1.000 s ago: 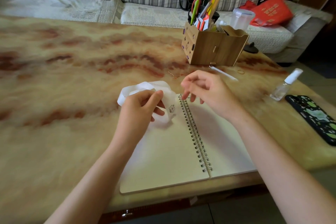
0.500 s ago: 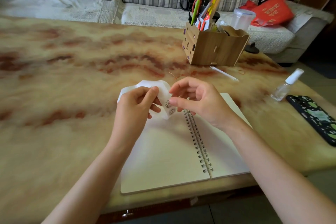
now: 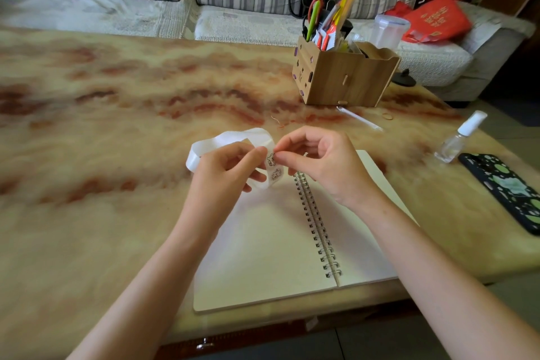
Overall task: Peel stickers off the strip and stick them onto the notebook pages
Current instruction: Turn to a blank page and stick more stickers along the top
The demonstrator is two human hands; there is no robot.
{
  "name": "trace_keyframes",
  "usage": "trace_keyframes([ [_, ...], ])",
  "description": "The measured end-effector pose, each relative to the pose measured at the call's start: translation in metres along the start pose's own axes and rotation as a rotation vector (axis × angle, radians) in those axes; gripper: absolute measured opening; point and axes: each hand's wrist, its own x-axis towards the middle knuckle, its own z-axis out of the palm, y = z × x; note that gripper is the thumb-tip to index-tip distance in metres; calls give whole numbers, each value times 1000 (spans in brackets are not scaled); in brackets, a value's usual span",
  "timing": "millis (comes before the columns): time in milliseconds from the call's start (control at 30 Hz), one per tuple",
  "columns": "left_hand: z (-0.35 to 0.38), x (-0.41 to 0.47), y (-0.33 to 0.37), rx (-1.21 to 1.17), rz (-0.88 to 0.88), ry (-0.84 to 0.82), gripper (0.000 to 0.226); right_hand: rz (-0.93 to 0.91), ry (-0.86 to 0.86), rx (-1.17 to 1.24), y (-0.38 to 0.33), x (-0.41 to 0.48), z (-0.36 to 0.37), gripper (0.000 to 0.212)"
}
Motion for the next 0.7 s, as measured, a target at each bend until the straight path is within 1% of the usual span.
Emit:
trace_keyframes([
  [133,-1,0,0,-3,15,8,19,-13,2,-10,0,0,0,11],
  [400,0,-1,0,14,20,12,18,-20,-31,-66,-1,-1,-1,15],
  [467,2,-1,-1,25,17,23,18,-19,-35,-109,-1,-1,0,13],
  [600,2,0,-3,39,0,34,19,-5,-51,-194,-1,-3,-1,3],
  [700,3,0,-4,47,-8,40,19,-29,-71,-225,-1,-2,-2,3],
])
